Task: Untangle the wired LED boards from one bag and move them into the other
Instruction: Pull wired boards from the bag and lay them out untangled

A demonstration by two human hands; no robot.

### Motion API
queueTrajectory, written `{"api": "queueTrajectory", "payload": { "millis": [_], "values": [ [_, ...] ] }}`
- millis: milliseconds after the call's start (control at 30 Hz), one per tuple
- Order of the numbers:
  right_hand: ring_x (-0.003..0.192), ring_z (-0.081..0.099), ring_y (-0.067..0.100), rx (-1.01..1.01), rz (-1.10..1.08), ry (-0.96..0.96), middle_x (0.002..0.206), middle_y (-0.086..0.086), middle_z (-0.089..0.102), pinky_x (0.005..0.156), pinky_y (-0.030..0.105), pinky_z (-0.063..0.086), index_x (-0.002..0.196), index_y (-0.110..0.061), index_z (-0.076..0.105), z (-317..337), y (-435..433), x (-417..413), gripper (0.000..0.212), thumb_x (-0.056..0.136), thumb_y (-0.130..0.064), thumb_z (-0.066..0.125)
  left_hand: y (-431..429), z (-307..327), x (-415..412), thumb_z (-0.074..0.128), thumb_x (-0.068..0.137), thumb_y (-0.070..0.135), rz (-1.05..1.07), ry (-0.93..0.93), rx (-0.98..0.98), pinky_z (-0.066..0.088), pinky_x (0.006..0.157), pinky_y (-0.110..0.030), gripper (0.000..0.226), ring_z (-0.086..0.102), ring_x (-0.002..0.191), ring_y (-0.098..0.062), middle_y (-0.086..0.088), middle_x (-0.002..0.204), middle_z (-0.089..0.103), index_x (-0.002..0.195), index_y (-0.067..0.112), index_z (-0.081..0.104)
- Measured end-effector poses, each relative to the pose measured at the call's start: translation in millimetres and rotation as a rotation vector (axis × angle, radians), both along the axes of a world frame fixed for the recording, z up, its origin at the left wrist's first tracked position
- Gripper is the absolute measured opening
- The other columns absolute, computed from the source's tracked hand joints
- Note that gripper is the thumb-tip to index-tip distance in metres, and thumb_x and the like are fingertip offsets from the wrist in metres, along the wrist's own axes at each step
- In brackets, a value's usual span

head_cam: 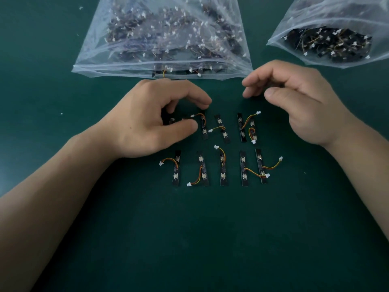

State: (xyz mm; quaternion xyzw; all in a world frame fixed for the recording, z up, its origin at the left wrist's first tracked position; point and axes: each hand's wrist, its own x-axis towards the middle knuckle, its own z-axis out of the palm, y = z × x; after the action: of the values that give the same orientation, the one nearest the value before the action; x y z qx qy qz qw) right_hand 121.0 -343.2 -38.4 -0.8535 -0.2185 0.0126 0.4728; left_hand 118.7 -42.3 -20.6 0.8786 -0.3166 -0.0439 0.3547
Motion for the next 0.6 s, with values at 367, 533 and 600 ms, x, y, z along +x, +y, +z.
{"api": "queueTrajectory", "payload": {
  "millis": [367,533,600],
  "values": [
    [0.108,0.068,0.015,0.003,-0.002,0.001,0.109,0.000,0.074,0.099,0.033,0.051,0.122,-0.014,0.068,0.0,-0.3,0.0,0.035,0.095,-0.005,0.046,4.1,-1.8,3.9,0.055,0.078,0.000,0.003,0.046,-0.111,0.040,0.066,-0.030,0.047,0.053,0.070,-0.017,0.008,0.084,0.064,0.115,0.022,0.073],
    [0.109,0.068,0.016,-0.006,-0.003,-0.005,0.110,-0.001,0.074,0.100,0.035,0.051,0.123,-0.013,0.068,0.0,-0.9,-0.4,0.035,0.095,-0.007,0.047,6.0,0.6,7.0,0.052,0.061,0.003,-0.014,0.042,-0.019,0.047,0.087,-0.041,0.065,0.057,0.103,-0.028,-0.002,0.120,0.067,0.120,0.024,0.070],
    [0.109,0.068,0.018,-0.004,-0.003,-0.003,0.110,-0.001,0.074,0.100,0.038,0.052,0.123,-0.014,0.068,-0.1,-0.9,-0.4,0.035,0.095,-0.008,0.047,3.4,0.0,5.1,0.053,0.061,0.006,-0.047,0.012,0.071,0.045,0.098,-0.043,0.067,0.057,0.111,-0.027,0.004,0.125,0.065,0.123,0.023,0.072]
  ]
}}
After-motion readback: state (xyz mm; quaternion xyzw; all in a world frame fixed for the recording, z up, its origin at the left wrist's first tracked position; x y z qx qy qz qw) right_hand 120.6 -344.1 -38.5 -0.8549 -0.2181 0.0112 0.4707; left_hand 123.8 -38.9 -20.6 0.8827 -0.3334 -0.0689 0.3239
